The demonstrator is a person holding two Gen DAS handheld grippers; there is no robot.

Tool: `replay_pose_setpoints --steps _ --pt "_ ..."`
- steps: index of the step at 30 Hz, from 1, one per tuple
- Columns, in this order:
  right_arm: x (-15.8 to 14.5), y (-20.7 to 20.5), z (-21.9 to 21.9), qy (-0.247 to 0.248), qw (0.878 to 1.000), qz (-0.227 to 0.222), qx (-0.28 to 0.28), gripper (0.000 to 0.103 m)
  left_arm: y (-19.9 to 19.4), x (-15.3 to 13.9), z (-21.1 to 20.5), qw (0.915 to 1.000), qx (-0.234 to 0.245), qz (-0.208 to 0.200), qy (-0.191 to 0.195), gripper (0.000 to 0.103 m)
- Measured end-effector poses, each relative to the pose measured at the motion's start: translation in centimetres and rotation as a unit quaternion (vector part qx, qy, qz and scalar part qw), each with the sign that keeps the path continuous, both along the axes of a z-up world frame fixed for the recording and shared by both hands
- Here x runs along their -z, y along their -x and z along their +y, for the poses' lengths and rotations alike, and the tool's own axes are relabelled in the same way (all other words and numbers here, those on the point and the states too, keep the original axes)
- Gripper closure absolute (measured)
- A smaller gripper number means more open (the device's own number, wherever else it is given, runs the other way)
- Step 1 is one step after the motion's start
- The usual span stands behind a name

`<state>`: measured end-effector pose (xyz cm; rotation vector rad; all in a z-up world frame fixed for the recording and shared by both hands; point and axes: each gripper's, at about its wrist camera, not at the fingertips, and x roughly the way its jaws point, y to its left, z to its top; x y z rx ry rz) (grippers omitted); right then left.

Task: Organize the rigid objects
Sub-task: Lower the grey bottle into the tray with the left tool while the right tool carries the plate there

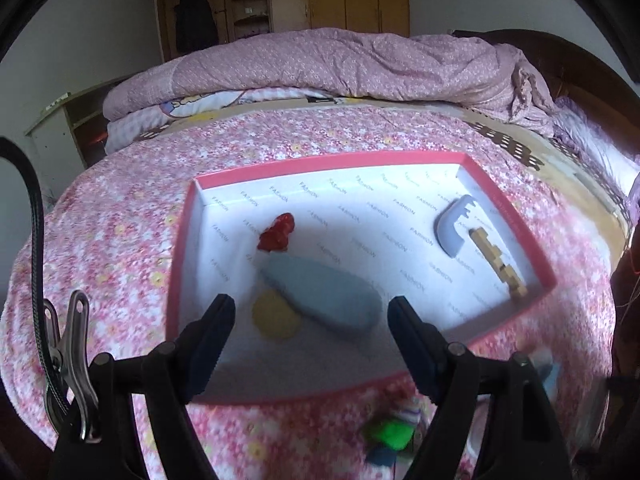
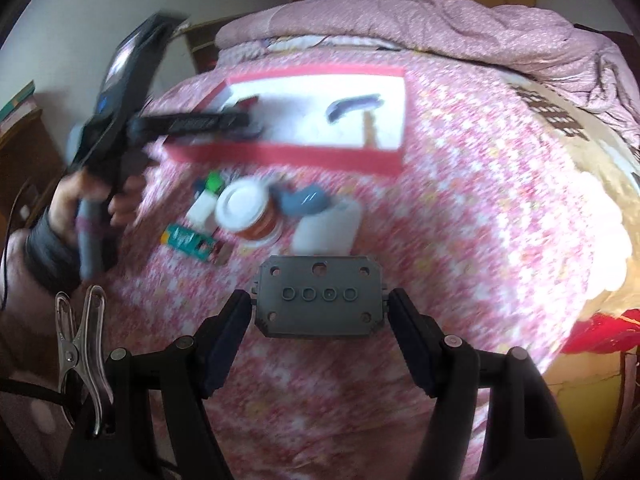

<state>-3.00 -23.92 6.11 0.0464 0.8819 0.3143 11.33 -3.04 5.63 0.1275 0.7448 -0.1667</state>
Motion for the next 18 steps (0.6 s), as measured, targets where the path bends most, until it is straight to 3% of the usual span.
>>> replay_pose_setpoints --steps 8,18 --pt "-2.9 -3.4 -0.5 -0.004 0.999 -0.041 0.022 0.031 1.7 -0.3 0.6 0.9998 -0.007 0.013 0.014 0.021" --pt "-2.7 -9.8 2.2 -0.01 0.999 -0.045 0.02 0.031 1.5 0.3 1.1 0.9993 -0.024 0.023 0.017 0.021"
